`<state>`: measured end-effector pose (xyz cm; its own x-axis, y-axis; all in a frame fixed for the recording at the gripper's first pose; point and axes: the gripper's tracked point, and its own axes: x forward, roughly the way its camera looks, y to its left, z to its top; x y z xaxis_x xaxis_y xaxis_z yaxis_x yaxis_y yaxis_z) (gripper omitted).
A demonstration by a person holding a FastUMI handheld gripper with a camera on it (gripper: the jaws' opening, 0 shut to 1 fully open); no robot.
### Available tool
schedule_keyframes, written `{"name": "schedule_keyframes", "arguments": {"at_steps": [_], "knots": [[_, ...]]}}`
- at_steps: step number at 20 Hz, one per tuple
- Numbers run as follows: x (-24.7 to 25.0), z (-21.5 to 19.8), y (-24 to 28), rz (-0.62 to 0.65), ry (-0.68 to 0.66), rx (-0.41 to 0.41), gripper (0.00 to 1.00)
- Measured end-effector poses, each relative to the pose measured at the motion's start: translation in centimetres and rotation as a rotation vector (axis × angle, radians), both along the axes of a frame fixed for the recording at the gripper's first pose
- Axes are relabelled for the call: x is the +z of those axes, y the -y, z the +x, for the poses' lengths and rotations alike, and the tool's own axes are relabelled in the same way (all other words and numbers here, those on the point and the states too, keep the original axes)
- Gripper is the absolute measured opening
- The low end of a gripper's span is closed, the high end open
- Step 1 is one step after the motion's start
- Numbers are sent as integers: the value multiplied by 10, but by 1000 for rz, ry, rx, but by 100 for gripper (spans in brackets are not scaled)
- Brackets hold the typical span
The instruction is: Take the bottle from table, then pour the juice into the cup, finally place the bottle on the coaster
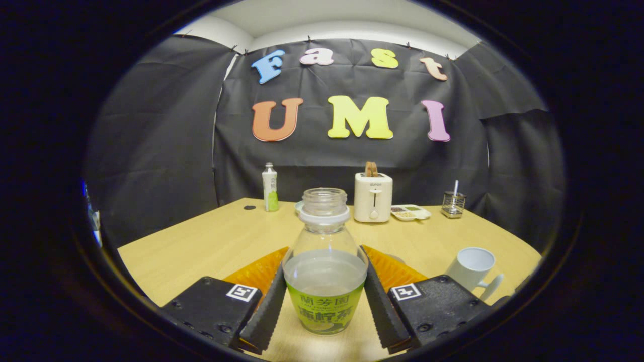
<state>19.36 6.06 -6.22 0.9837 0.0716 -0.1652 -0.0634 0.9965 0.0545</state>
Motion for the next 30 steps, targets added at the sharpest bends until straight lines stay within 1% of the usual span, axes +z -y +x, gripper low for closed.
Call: {"name": "schedule_keyframes", "arguments": {"at_steps": [2,8,11,12,14,16,19,24,26,27,28,30], "knots": [[-1,-3,4,52,-7,14,82],[10,-14,4,238,14,99,82],[8,-13,8,329,-8,130,81],[6,-10,9,373,-17,133,81],[15,-9,11,501,-20,144,81],[21,-7,16,559,-12,118,80],[18,-1,13,573,-48,113,80],[28,-4,10,700,-37,158,80],[31,-7,15,773,-19,168,80],[28,-8,20,793,-27,156,80],[23,-8,30,814,-25,126,80],[24,-11,33,818,-42,125,80]]}}
